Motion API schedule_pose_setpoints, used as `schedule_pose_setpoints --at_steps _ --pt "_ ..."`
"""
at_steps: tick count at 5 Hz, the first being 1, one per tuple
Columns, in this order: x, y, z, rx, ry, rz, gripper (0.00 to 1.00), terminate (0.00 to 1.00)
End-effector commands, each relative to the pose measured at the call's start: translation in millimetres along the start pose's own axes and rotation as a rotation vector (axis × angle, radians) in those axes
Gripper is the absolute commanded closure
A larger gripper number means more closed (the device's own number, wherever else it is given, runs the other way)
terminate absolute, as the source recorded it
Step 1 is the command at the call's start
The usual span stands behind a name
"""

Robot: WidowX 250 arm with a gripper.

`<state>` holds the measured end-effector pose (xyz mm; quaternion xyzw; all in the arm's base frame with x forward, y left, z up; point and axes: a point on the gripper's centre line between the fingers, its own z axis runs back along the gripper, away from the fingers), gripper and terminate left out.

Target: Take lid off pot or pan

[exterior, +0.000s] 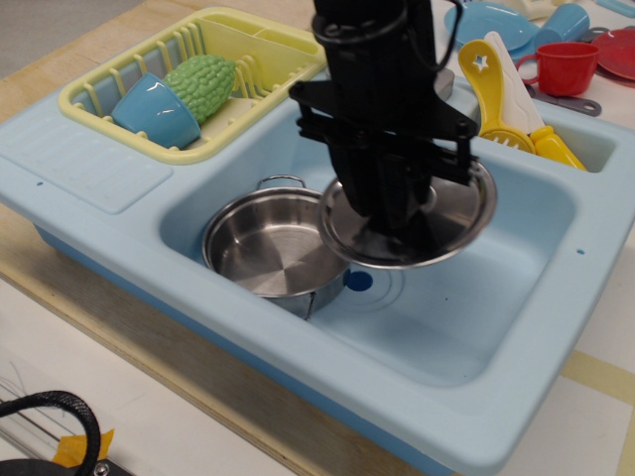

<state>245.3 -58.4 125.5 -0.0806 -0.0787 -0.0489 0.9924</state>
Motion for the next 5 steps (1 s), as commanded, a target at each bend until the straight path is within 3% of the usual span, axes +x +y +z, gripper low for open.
schedule_pose_setpoints --at_steps 1,2,3,4,5 --pt "7 -20 -15 -0.053 0.015 -0.033 1.0 0.0" --pt "13 -24 -29 -0.088 0.019 -0.063 1.0 0.0" --pt "19 -24 -38 -0.128 0.032 -0.112 0.0 0.0" --pt "19 -24 -38 -0.128 0.032 -0.112 0.0 0.0" --pt "19 -24 -38 -0.128 0.032 -0.112 0.0 1.0"
